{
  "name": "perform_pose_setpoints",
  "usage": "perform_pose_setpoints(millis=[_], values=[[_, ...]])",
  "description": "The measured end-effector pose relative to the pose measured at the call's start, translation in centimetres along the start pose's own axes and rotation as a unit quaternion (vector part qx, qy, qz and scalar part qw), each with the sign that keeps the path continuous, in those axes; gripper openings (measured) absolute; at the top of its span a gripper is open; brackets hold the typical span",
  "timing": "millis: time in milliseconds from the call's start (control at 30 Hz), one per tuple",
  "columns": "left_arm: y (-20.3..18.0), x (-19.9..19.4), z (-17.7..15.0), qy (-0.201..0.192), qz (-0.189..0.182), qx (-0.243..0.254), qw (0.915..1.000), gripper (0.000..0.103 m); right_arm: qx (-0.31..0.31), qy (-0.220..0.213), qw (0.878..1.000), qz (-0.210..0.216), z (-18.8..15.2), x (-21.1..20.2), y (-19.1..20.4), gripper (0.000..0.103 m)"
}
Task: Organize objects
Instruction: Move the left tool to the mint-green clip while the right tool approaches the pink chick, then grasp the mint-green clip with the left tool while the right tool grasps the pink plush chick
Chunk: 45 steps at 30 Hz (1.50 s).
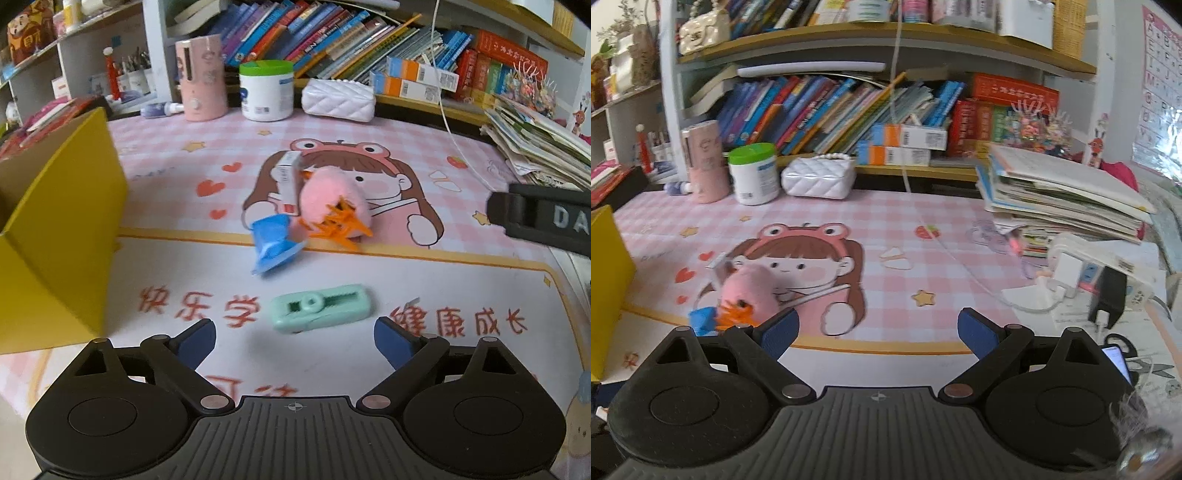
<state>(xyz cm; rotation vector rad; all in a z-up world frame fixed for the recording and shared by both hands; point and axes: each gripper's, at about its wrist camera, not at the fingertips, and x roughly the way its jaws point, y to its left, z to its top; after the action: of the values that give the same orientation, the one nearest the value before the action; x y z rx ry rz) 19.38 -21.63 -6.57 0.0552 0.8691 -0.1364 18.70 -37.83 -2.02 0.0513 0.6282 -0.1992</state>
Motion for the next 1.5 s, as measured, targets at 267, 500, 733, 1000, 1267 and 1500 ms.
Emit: perform_pose_setpoints(millis=[267, 500, 733, 1000, 1267, 1500], values=[[-1.4, 2.2, 0.7, 0.015, 0.003, -0.021, 0.9997, 0.087, -0.002, 0.014, 1.0, -0.016, -0.3, 0.9, -1.7, 0.094], [-1.6, 2.7, 1.1, 0.015, 0.009, -0.025, 0.9995, 0.07, -0.018, 0.012, 1.0, -0.008, -0.3, 1.1, -1.7, 0.094], [0.4, 1.3, 1.2, -0.001, 0.017, -0.033, 0.9993, 0.07, -0.014, 0.019, 0.999, 0.03, 0.3, 2.2, -0.5, 0.094], [3.3, -0.7, 0.4, 0.0, 0.039, -0.039, 0.9985, 0.07, 0.006, 0.071, 0.99, 0.123, 2.6, 6.7, 3.1, 0.093], [4.5, -2.6, -0.6, -0.01, 0.029, -0.035, 0.9989, 0.07, -0.017, 0.15, 0.971, 0.183, 4.2, 12.1, 8.0, 0.072], [5.6, -3.6, -1.3, -0.014, 0.038, -0.048, 0.998, 0.07, -0.017, 0.172, 0.968, 0.18, 3.4, 13.9, 8.7, 0.051]])
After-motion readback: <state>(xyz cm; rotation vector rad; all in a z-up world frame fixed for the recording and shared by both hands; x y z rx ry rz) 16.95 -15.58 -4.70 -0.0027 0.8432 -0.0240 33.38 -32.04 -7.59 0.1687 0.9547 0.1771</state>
